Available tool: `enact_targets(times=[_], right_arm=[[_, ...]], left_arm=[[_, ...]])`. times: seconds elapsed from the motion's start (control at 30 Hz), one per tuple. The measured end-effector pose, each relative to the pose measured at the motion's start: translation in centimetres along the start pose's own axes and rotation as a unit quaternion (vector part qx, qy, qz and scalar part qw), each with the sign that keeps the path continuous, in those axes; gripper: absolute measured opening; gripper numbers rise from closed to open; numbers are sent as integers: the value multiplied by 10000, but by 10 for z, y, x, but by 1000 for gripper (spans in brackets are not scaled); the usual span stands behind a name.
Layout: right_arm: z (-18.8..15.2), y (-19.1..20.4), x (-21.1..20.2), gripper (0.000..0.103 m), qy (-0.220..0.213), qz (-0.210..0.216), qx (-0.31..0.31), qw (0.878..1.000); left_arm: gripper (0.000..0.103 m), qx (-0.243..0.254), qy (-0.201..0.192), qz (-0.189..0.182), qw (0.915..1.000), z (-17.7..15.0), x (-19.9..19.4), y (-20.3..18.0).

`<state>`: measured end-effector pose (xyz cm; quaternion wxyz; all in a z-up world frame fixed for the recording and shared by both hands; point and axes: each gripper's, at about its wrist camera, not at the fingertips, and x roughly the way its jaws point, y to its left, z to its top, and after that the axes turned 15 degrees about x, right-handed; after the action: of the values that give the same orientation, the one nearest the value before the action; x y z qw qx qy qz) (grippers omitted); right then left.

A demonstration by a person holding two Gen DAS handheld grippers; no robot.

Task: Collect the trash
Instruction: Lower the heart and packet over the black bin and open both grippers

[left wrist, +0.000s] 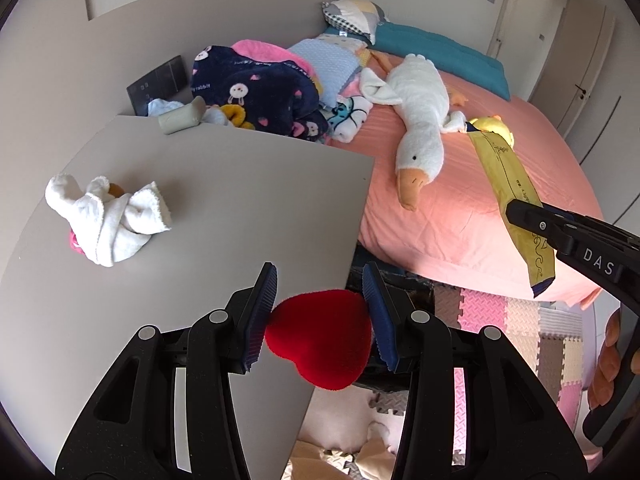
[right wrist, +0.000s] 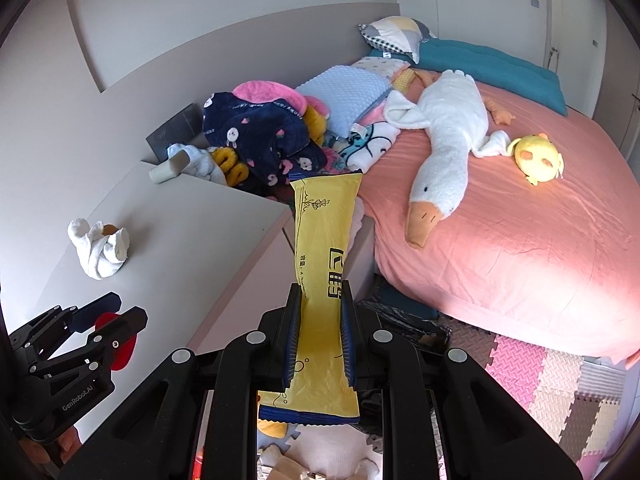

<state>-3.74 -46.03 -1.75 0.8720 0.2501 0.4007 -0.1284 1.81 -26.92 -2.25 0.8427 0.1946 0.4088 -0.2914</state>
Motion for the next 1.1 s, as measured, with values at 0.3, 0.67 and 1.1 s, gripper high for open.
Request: enact_targets(times=[0.3, 0.67, 1.1], right_arm=[[3, -36, -14, 20, -95, -154, 216, 9996], [4, -67, -30, 20, -236, -333, 457, 9981], [6, -95, -44, 20, -328, -526, 659, 9959]], left_arm=[[44, 343, -52, -225, 9991, 17, 4, -40], [44, 635, -91, -433, 9970, 29, 7, -69], [44, 959, -63, -663, 9932, 38, 15, -102]])
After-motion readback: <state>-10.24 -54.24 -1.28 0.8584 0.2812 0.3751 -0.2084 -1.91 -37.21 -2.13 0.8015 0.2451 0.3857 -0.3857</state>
